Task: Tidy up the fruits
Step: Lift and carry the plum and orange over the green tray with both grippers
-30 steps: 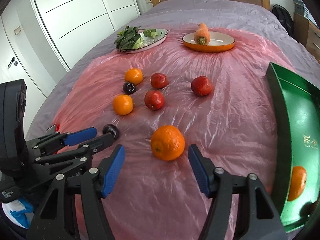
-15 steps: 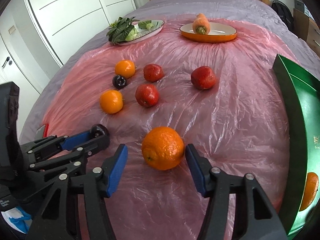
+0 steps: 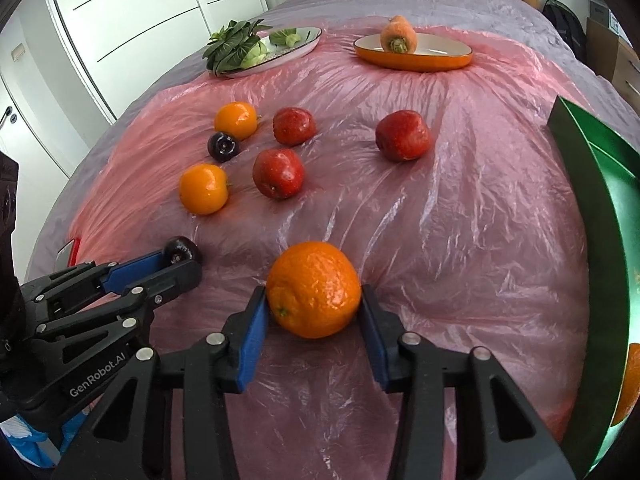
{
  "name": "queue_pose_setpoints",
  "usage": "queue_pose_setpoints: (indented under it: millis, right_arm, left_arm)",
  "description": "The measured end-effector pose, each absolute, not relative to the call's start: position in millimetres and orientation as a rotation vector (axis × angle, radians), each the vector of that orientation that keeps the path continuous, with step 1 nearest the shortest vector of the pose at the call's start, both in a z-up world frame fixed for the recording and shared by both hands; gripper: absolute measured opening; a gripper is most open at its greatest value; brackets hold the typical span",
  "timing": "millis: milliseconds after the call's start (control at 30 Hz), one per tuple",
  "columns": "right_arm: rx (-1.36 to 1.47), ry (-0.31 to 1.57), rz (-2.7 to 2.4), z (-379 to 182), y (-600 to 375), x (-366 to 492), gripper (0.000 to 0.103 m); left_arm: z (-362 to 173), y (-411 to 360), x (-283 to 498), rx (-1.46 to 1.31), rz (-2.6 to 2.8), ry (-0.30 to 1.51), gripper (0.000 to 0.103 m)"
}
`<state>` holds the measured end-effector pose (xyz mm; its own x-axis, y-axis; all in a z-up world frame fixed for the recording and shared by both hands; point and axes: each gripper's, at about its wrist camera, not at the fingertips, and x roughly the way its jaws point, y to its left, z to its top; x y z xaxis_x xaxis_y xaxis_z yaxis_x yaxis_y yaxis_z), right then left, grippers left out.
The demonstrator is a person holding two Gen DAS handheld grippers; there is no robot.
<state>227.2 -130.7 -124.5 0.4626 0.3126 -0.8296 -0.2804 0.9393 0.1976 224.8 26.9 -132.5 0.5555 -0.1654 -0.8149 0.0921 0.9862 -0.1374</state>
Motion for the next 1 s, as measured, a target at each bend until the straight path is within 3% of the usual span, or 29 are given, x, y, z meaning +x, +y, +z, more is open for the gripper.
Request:
queue_pose_setpoints:
  millis: [1000]
  right_arm:
    - [0.139, 0.936, 0.421, -79.7, -155.4, 195.9, 0.077]
  left_arm:
    - [-88.4, 26.7, 191.3, -0.095, -0.125, 0.919, 0.022]
